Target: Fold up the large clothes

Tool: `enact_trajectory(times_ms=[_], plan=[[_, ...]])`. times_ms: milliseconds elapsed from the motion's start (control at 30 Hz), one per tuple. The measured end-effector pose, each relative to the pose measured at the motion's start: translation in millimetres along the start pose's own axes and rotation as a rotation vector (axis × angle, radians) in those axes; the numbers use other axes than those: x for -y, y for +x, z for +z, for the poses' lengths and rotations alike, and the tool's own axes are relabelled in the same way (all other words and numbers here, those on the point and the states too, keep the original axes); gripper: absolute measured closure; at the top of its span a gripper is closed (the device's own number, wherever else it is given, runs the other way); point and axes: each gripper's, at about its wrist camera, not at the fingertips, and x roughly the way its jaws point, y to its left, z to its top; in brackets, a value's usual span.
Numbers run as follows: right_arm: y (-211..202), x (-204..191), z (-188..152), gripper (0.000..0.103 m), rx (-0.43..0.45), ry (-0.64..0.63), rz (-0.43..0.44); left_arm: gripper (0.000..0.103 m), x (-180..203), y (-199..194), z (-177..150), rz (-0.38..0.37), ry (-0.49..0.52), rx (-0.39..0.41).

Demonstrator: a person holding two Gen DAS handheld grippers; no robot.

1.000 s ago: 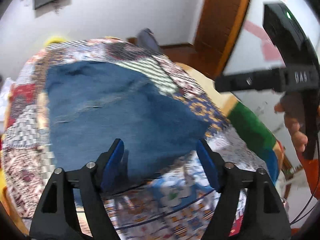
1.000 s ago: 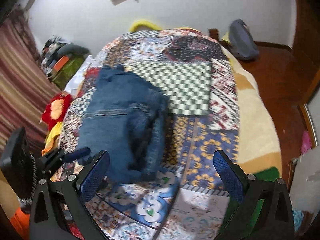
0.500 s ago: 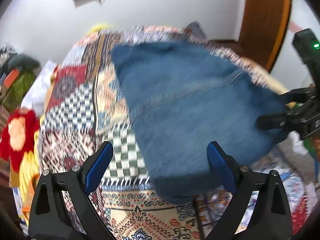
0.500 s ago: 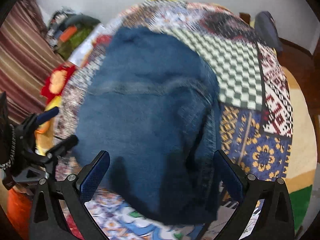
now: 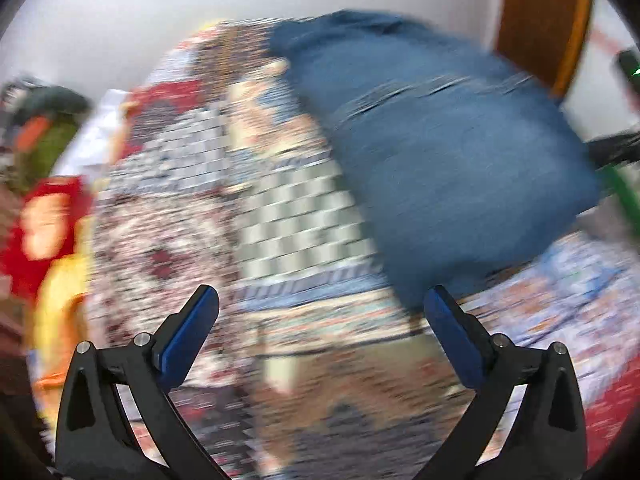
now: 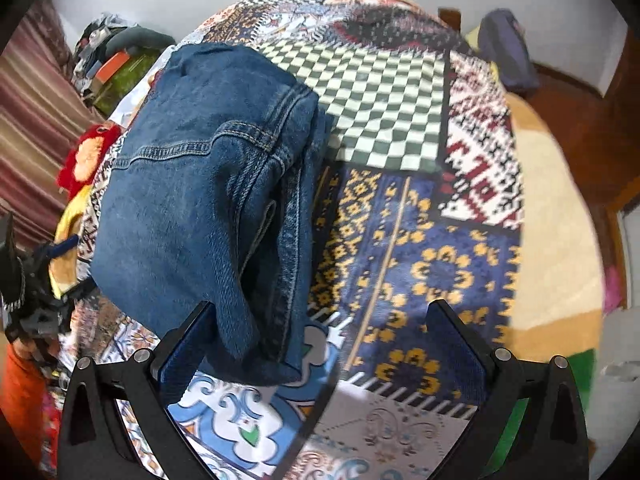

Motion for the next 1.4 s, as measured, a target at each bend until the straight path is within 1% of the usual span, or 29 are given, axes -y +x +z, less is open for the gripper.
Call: enact_trajectory(times_ms=[33, 67, 133, 233, 333, 467, 533, 667, 733, 767, 900, 1033, 1100, 1133, 1233, 1267, 1333, 1400], plan=[[-3, 1, -1, 0.000, 0.004, -0.008, -0.013, 0.000, -7, 3, -4, 0.037, -0.006, -0.018], [-7, 2, 0, 0.000, 0.007, -0.008, -0.033, 0.000, -15, 5, -7, 0.047, -0.020, -0.034], [-15, 5, 3, 0.000, 0.020, -0.007, -0.098, 0.000, -30, 6, -9, 0.041, -0.064, -0.049], [-30, 10, 7, 0.000, 0.045, 0.003, -0.115, 0.000, -46, -4, 0, 0.038, -0.115, -0.017], [-45, 15, 22, 0.000, 0.085, 0.035, -0.094, 0.000, -52, -18, 25, 0.026, -0.135, 0.049], [-55, 7, 51, 0.000, 0.118, 0.048, -0.038, 0.000, -44, -28, 63, -0.002, -0.113, 0.106], [-54, -2, 65, 0.000, 0.122, 0.023, -0.017, 0.000, -38, -28, 85, -0.027, -0.095, 0.131], [-41, -26, 97, 0.000, 0.129, -0.054, -0.038, 0.000, -24, -27, 120, -0.086, -0.067, 0.188], [-31, -37, 111, 0.000, 0.131, -0.087, -0.034, 0.000, -17, -16, 141, -0.115, -0.065, 0.203], [-25, -43, 118, 0.000, 0.135, -0.104, -0.032, 0.000, -15, -10, 148, -0.119, -0.062, 0.204], [4, -60, 144, 0.000, 0.154, -0.135, -0.049, 0.000, 2, 22, 180, -0.106, -0.016, 0.197], [42, -65, 165, 0.000, 0.111, -0.126, -0.023, 0.000, 8, 56, 206, -0.087, -0.017, 0.185], [59, -63, 172, 0.000, 0.093, -0.128, -0.043, 0.000, 4, 70, 213, -0.061, -0.034, 0.182], [67, -60, 175, 0.000, 0.101, -0.124, -0.073, 0.000, 2, 79, 217, -0.022, -0.039, 0.183], [76, -49, 178, 0.000, 0.121, -0.105, -0.099, 0.000, -6, 94, 220, 0.074, -0.049, 0.182], [76, -46, 178, 0.001, 0.131, -0.100, -0.110, 0.000, -10, 96, 220, 0.080, -0.057, 0.179], [69, -40, 177, 0.001, 0.177, -0.099, -0.170, 0.000, -21, 98, 218, 0.069, -0.086, 0.171], [61, -34, 176, 0.001, 0.203, -0.107, -0.205, 0.000, -29, 95, 217, 0.072, -0.111, 0.169]])
